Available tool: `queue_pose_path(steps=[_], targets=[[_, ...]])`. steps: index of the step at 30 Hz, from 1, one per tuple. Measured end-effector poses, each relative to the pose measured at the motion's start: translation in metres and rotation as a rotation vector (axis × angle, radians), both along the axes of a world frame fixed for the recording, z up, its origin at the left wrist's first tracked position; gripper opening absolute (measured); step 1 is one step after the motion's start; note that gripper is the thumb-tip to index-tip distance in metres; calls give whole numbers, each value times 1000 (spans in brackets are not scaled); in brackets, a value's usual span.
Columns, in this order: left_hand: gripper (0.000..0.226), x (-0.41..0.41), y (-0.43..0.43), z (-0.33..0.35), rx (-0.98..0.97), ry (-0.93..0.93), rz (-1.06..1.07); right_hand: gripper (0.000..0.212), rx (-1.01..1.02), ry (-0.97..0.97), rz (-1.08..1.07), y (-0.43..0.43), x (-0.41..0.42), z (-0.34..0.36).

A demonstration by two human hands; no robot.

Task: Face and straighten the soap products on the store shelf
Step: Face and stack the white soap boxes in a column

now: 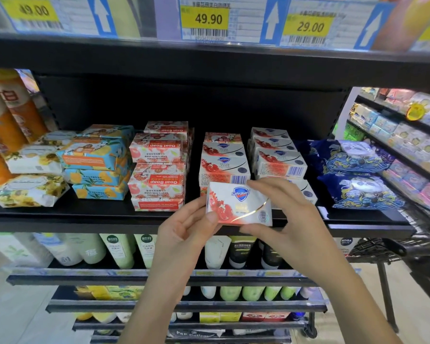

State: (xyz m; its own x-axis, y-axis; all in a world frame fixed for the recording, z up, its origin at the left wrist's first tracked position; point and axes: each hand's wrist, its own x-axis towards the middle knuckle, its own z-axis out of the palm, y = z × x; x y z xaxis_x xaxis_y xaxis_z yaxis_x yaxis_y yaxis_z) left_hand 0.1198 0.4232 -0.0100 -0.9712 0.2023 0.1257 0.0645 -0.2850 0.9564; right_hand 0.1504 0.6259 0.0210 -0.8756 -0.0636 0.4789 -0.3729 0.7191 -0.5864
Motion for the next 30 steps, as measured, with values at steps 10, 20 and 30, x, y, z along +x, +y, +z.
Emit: queue_pose_path(steps=[10, 20, 30], targets=[[49, -27, 1, -48, -922, 612, 149, 71, 45, -113, -105, 9, -76, 66], [35, -39, 8, -68, -909, 814, 277, 67, 180, -275, -107, 17, -208, 74], [33, -41, 11, -76, -871, 837, 306, 70, 192, -392, -36, 41, -219, 73]])
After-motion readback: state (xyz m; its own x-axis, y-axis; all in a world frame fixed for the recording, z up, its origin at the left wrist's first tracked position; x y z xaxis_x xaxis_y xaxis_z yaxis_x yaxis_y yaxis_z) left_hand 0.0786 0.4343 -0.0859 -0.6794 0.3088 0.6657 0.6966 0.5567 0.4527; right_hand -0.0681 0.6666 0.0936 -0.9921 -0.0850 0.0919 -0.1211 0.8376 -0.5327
